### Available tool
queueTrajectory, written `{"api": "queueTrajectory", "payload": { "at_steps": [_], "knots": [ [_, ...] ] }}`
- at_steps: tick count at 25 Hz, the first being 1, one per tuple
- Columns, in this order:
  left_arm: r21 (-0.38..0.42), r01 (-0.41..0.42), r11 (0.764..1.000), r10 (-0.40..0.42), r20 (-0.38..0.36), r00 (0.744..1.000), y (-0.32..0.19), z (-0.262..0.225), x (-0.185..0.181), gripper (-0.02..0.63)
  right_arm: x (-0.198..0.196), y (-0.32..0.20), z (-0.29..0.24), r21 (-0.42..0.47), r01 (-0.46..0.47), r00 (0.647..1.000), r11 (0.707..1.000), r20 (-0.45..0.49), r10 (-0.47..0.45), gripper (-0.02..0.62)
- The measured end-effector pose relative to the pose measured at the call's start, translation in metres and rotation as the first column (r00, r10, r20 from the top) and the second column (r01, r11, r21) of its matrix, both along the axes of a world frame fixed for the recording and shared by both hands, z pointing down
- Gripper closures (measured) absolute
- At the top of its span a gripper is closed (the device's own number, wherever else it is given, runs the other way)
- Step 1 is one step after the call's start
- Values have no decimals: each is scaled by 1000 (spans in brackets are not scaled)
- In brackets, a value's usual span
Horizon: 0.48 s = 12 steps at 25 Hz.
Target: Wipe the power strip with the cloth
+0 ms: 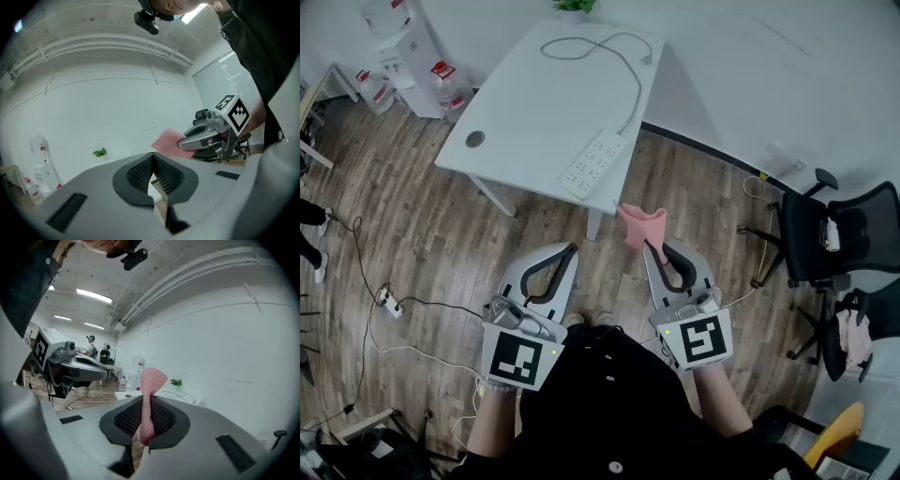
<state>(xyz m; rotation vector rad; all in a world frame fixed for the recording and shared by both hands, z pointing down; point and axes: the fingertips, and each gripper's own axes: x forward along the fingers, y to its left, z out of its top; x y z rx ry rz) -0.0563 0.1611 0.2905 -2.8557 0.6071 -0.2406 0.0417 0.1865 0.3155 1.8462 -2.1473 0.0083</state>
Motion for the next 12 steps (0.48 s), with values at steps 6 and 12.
{"api": "queueTrajectory", "payload": {
  "at_steps": [6, 12],
  "knots": [
    [6, -3, 1000, 3, 0, 1000, -5, -1, -3, 595, -4, -5, 0, 0, 3, 1000, 1000, -6, -3, 539],
    [6, -7, 1000, 7, -5, 1000, -8, -1, -4, 595, -5, -8, -1, 7, 5, 1000, 1000, -12, -5, 539]
  ]
}}
